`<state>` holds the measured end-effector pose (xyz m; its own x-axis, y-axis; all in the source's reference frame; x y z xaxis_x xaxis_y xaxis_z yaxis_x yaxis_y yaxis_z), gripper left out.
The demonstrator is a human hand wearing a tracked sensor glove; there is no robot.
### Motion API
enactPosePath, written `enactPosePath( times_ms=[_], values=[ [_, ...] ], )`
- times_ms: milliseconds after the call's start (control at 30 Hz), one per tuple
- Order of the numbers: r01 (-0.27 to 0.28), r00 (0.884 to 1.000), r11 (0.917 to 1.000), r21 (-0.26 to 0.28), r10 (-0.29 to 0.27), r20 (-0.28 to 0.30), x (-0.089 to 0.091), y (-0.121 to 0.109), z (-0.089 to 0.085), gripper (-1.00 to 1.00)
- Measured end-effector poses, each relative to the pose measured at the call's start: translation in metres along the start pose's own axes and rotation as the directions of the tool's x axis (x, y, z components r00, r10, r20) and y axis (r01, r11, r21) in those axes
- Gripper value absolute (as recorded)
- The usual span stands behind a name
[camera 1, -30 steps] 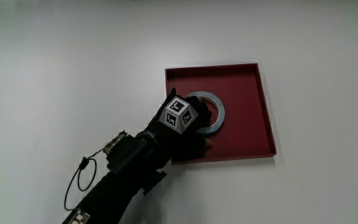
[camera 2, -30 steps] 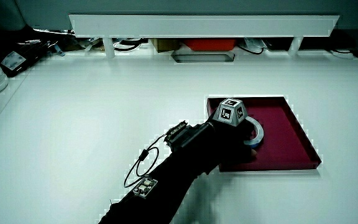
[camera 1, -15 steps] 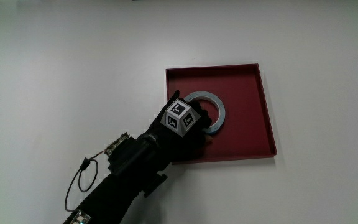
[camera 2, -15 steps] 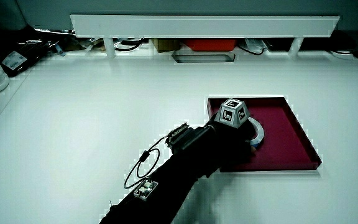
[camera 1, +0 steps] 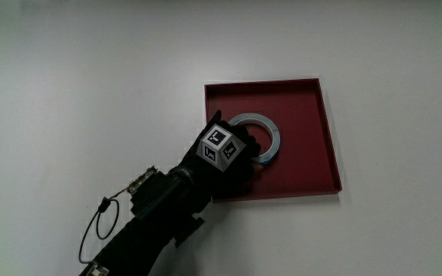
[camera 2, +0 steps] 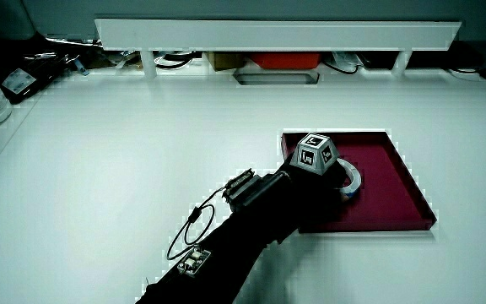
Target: Pick blue tape
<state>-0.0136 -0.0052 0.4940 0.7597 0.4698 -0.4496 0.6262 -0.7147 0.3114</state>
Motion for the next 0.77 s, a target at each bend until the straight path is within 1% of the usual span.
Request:
enactPosePath(
  times_ms=[33,67,133,167,233,300,333,400,433,533,600,633,667,700,767],
  values=[
    [0.002,1.000,1.0000,-0.005,-0.002,0.006,0.000,-0.001,0.000,1.00],
    [0.009,1.000,1.0000,0.004,-0.009,-0.012,0.002,-0.002,0.004,1.00],
    [0.013,1.000,0.9998,0.014,-0.013,-0.013,0.003,-0.005,0.007,1.00],
    [0.018,1.000,0.9995,0.024,-0.018,-0.003,0.002,-0.006,0.008,1.00],
    [0.027,1.000,0.9988,0.040,-0.026,-0.007,0.002,-0.009,0.013,1.00],
    [0.031,0.999,0.9979,0.056,-0.031,-0.007,0.003,-0.013,0.020,1.00],
    [0.037,0.999,0.9971,0.067,-0.035,-0.024,0.005,-0.017,0.026,1.00],
    [0.049,0.999,0.9948,0.090,-0.048,-0.008,0.005,-0.022,0.031,1.00],
    [0.052,0.998,0.9938,0.099,-0.049,-0.024,0.007,-0.027,0.039,1.00],
    [0.069,0.997,0.9887,0.133,-0.065,-0.029,0.009,-0.039,0.050,1.00],
    [0.073,0.996,0.9859,0.150,-0.065,-0.057,0.009,-0.046,0.060,1.00],
    [0.077,0.996,0.9843,0.159,-0.070,-0.051,0.008,-0.050,0.064,1.00],
    [0.068,0.997,0.9833,0.168,-0.059,-0.058,0.008,-0.054,0.069,1.00],
    [0.087,0.995,0.9774,0.193,-0.075,-0.071,0.006,-0.058,0.071,1.00],
    [0.082,0.997,0.9689,0.233,-0.080,-0.017,-0.003,-0.067,0.070,1.00]
  ],
)
